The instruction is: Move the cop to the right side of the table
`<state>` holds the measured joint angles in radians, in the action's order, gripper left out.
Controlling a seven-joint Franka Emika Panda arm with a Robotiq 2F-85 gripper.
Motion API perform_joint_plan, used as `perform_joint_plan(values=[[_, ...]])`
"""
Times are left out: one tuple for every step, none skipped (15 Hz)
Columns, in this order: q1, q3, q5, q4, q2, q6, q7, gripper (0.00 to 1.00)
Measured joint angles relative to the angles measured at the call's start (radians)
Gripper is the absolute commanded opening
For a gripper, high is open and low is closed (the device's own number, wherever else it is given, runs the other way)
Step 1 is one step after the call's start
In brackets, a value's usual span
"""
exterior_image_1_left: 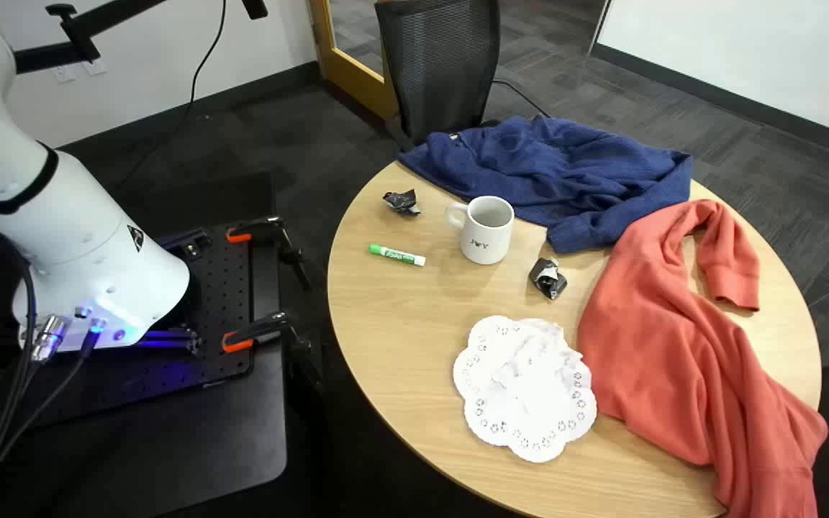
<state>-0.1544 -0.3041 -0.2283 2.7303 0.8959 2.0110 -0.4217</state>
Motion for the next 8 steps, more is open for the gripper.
perform_joint_plan(values=[[0.0, 0.0, 0.0, 0.0, 0.0, 0.0, 0.0, 1.0], [0.0, 0.0, 0.0, 0.0, 0.0, 0.0, 0.0, 1.0], [0.0, 0.0, 0.0, 0.0, 0.0, 0.0, 0.0, 1.0], [0.0, 0.0, 0.0, 0.0, 0.0, 0.0, 0.0, 1.0], [0.0, 0.0, 0.0, 0.0, 0.0, 0.0, 0.0, 1.0], [0.0, 0.0, 0.0, 0.0, 0.0, 0.0, 0.0, 1.0], [0.001, 0.0, 0.002, 0.0, 0.0, 0.0, 0.0, 1.0], [0.003, 0.0, 0.006, 0.0, -0.001, 0.0, 0.0, 1.0]])
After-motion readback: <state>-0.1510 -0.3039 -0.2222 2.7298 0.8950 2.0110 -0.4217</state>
